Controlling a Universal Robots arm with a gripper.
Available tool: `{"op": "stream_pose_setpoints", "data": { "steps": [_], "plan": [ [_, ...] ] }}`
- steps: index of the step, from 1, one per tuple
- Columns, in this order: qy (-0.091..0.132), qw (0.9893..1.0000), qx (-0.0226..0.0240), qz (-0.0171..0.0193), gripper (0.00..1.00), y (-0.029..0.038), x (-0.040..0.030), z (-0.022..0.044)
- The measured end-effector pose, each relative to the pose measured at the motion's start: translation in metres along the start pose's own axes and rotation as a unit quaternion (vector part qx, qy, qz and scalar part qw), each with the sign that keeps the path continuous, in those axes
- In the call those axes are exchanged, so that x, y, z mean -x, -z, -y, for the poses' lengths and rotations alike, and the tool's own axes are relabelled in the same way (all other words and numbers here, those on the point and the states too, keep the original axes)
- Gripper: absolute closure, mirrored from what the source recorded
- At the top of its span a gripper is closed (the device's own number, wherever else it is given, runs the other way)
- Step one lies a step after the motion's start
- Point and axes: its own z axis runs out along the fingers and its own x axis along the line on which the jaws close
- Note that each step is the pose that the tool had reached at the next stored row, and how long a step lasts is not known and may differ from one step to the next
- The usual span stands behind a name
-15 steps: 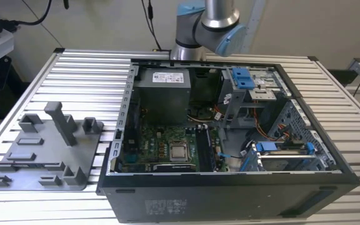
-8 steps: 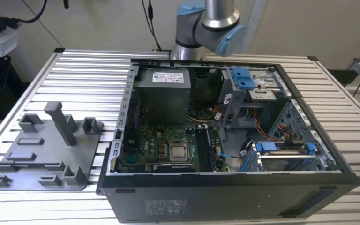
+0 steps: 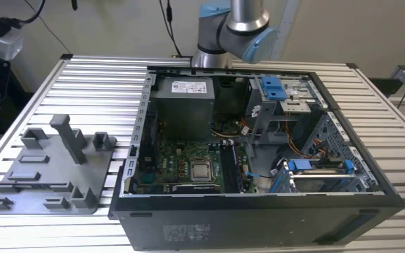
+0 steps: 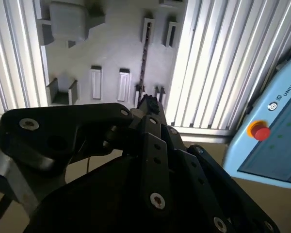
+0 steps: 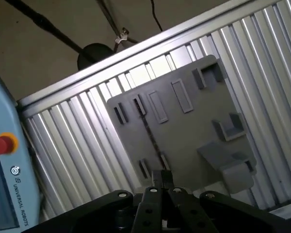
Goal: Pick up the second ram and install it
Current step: 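Pick up the second ram and move it above second insertion slot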
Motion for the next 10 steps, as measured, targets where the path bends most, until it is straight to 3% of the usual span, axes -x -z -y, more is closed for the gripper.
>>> {"op": "stream_pose_setpoints", "data": {
  "steps": [3, 7, 10],
  "plan": [
    [0.027, 0.9996, -0.0009, 0.0006, 0.89, -0.0004, 0.0, 0.0],
    [0.061, 0.9981, -0.0018, 0.0013, 0.89, -0.0009, 0.0, 0.0],
    [0.063, 0.998, -0.0019, 0.0014, 0.89, -0.0009, 0.0, 0.0]
  ]
}}
